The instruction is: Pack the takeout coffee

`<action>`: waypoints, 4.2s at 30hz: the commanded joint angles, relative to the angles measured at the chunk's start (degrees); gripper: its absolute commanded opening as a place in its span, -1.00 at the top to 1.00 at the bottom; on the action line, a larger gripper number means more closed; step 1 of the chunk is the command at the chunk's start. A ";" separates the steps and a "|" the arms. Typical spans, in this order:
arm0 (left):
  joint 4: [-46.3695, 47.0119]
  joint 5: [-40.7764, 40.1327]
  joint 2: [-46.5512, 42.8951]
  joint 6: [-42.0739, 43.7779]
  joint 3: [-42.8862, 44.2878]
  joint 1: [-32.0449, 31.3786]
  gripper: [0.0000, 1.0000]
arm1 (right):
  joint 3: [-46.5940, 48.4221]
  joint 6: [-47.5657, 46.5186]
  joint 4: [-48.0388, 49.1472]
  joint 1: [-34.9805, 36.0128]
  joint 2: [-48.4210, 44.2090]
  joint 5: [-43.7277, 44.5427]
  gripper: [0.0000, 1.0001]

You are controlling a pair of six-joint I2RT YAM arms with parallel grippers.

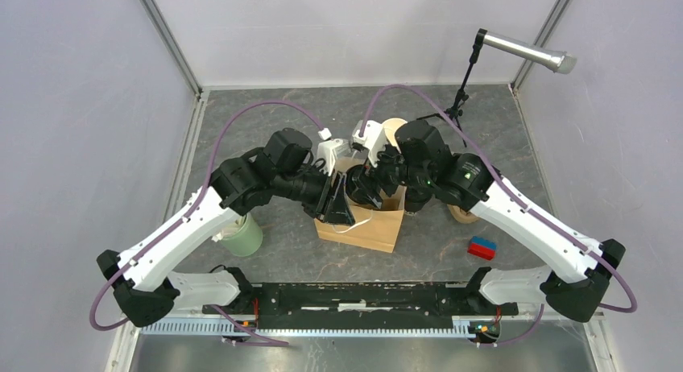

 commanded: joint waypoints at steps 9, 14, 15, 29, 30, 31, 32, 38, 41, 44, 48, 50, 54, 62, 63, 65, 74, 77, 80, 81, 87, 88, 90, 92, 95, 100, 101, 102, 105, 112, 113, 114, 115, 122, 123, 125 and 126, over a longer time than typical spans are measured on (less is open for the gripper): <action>3.74 -11.95 -7.55 2.67 -5.35 -0.16 -0.08 | -6.64 -2.01 5.18 0.04 -3.05 2.36 -0.44; 2.45 -10.27 -7.26 1.61 -0.58 -0.16 -0.27 | -7.87 -3.07 6.51 0.00 -4.04 2.32 -0.44; 1.82 -10.98 -7.56 1.26 0.86 -0.16 -0.34 | -7.80 -3.21 6.84 0.04 -4.15 2.19 -0.44; -18.16 -39.41 3.17 2.44 23.98 1.81 -0.59 | -6.73 -6.00 6.00 0.03 -2.92 1.06 -0.43; -20.12 -40.14 5.22 2.33 25.31 2.70 -0.55 | -6.90 -5.92 6.17 0.01 -2.92 0.67 -0.43; -21.46 -39.81 6.87 2.13 26.83 4.30 -0.51 | -7.08 -5.82 6.44 0.06 -3.01 0.23 -0.43; -22.35 -38.37 8.51 1.99 27.73 6.17 -0.47 | -7.35 -5.67 6.67 0.07 -3.05 -0.18 -0.42; -19.45 -26.36 12.08 0.29 25.20 14.45 -0.35 | -8.79 -5.76 8.02 0.03 -4.12 -1.05 -0.41; -20.75 -25.25 14.42 1.00 25.62 15.04 -0.34 | -9.01 -6.57 7.87 0.08 -4.42 -0.81 -0.42; -20.99 -23.16 16.02 2.17 24.95 15.13 -0.33 | -9.06 -6.85 7.69 0.10 -4.36 -0.85 -0.41; -21.08 -20.50 18.08 3.58 24.66 15.11 -0.29 | -9.32 -7.04 7.86 0.14 -4.59 -0.90 -0.42; -21.29 -19.80 19.10 3.56 24.75 15.12 -0.26 | -9.48 -7.30 7.86 0.08 -4.77 -0.85 -0.41; -21.23 -19.19 20.75 4.47 25.00 15.13 0.00 | -10.32 -8.03 8.80 0.12 -5.27 -0.72 -0.42; -16.57 -15.49 18.25 5.38 23.71 15.13 0.95 | -8.73 -12.23 11.80 0.08 -4.93 -0.62 -0.42; -14.68 -14.53 16.79 5.04 22.66 15.07 0.95 | -8.53 -12.83 12.37 0.08 -4.96 -0.81 -0.42; -10.19 -13.04 13.22 4.56 19.39 14.89 0.95 | -8.59 -13.97 13.56 0.08 -4.96 -1.69 -0.43; 10.97 -11.02 -5.54 0.48 -7.51 14.76 0.95 | -12.89 -16.56 18.43 1.80 -4.27 -5.65 -0.42; 12.09 -11.79 -9.25 0.47 -10.54 14.77 0.95 | -12.90 -18.90 17.13 4.73 -3.27 -4.73 -0.41; 12.85 -11.99 -11.78 0.59 -12.27 14.76 0.95 | -14.07 -20.80 16.51 7.25 -3.48 -2.58 -0.40; 13.21 -11.86 -12.35 0.52 -12.64 14.78 0.95 | -14.59 -21.29 16.94 8.01 -3.86 -1.25 -0.40; 8.02 -13.18 -14.15 0.55 -11.13 14.81 0.42 | -16.43 -24.84 15.83 13.57 -4.69 4.34 -0.40; 5.83 -13.60 -14.32 0.42 -10.39 14.78 0.15 | -16.36 -25.27 15.25 14.64 -4.78 5.81 -0.40; 2.80 -14.36 -15.20 -0.38 -9.40 14.73 -0.02 | -16.89 -26.02 14.61 16.43 -5.18 7.79 -0.41; 0.22 -13.36 -15.27 -0.72 -8.77 14.74 -0.13 | -17.69 -26.15 14.29 17.52 -5.76 9.21 -0.41; -4.16 -12.60 -14.22 -1.18 -7.77 14.78 -0.21 | -18.70 -26.16 14.19 18.71 -6.39 10.70 -0.41; -10.26 -10.13 -11.90 0.12 -5.84 14.67 -0.27 | -19.75 -25.50 15.70 20.01 -6.68 15.14 -0.41; -10.52 -9.53 -11.84 -0.03 -5.84 14.65 -0.28 | -19.96 -25.32 16.25 20.16 -6.77 15.89 -0.41; -10.57 -9.19 -11.93 -0.21 -5.97 14.50 -0.29 | -20.27 -25.13 16.76 20.29 -6.81 16.31 -0.41; -10.78 -8.63 -11.72 -0.15 -6.19 14.04 -0.32 | -21.09 -24.55 18.43 21.15 -6.87 17.99 -0.41; -13.46 -9.87 -9.45 0.02 -4.09 11.10 -0.33 | -20.05 -24.08 19.13 22.14 -5.43 21.25 -0.41; -14.22 -11.14 -9.34 -0.40 -3.47 10.87 -0.34 | -19.88 -23.97 19.14 22.14 -5.16 21.29 -0.41; -14.58 -12.10 -9.56 -0.77 -3.11 10.69 -0.37 | -19.68 -23.80 19.30 22.14 -4.98 21.27 -0.41; -14.72 -13.21 -9.93 -1.56 -2.99 10.59 -0.41 | -19.79 -23.47 19.61 22.14 -4.79 21.23 -0.41; -18.05 -18.57 -11.08 -4.15 -1.33 10.56 -0.53 | -19.55 -21.23 21.99 22.75 -3.12 21.50 -0.40; -18.11 -18.36 -10.85 -4.27 -1.51 10.56 -0.53 | -19.50 -21.04 22.26 22.83 -2.81 21.77 -0.40; -18.15 -17.63 -10.31 -4.54 -1.70 10.56 -0.52 | -19.43 -20.57 22.78 22.97 -2.29 22.73 -0.40; -18.09 -17.17 -10.02 -4.72 -1.66 10.50 -0.51 | -19.38 -20.35 22.98 23.02 -2.12 23.15 -0.40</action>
